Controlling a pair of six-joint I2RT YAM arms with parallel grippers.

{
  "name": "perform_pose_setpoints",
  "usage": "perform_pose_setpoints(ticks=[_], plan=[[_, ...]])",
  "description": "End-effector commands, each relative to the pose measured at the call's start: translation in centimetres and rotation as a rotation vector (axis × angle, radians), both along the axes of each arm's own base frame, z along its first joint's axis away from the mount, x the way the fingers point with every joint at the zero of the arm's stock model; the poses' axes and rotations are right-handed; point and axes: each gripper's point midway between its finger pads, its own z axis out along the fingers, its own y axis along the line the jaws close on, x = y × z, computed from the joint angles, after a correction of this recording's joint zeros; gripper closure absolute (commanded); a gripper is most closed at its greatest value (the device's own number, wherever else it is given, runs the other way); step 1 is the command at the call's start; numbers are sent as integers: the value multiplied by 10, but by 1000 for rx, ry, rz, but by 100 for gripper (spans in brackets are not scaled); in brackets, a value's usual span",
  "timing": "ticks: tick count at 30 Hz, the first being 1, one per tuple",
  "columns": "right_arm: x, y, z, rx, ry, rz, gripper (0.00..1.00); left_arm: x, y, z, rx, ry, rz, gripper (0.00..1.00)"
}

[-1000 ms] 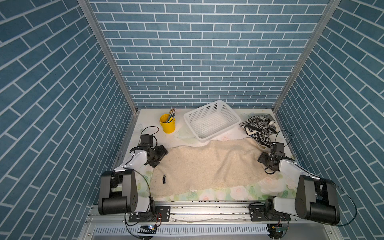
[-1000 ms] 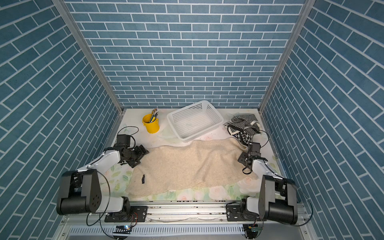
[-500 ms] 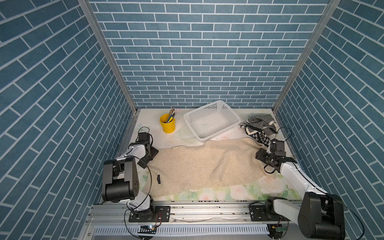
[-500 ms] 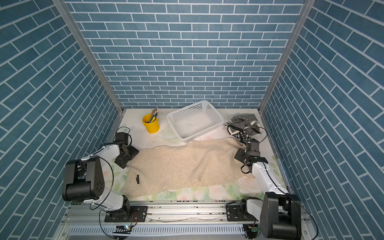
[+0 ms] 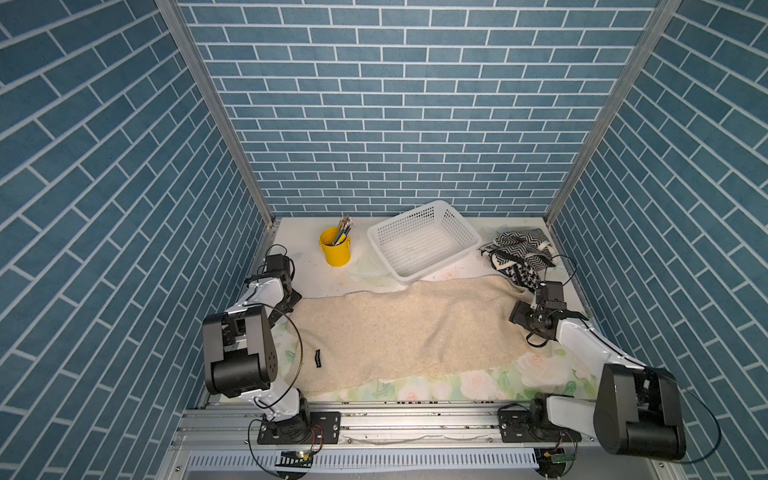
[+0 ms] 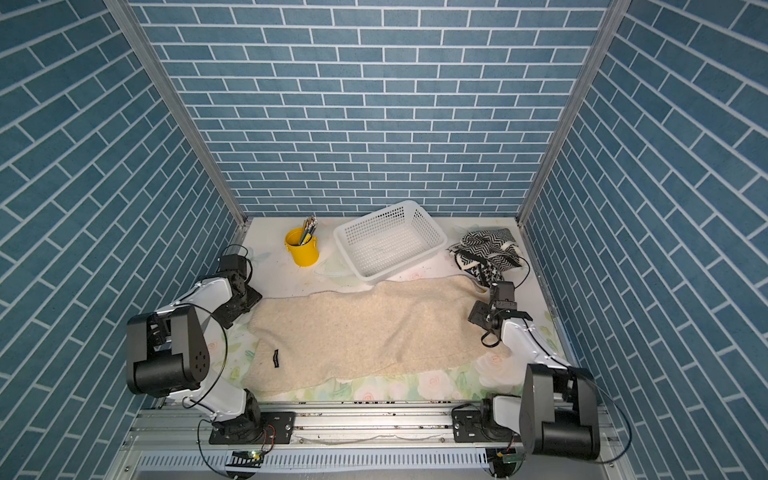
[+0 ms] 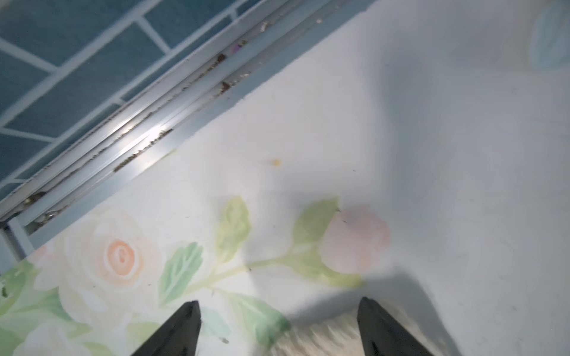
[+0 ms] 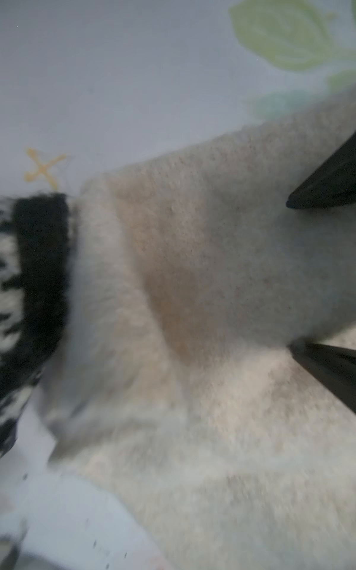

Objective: Roll up the scarf and place it into the basket
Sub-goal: Adjust the scarf at the center of the board.

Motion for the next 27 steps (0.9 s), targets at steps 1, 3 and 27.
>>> perform_pose_setpoints(ticks=[1,3,27], plan=[[-8,-11,-14,-56,33,-32,28,23,-16,41,-46,-125,-124,15],[-7,-19,-10,-91,24,-62,28,29,-30,53,-78,-160,-198,15],[18,40,77,-135,-140,191,29,-109,-137,1,-290,115,-135,16]])
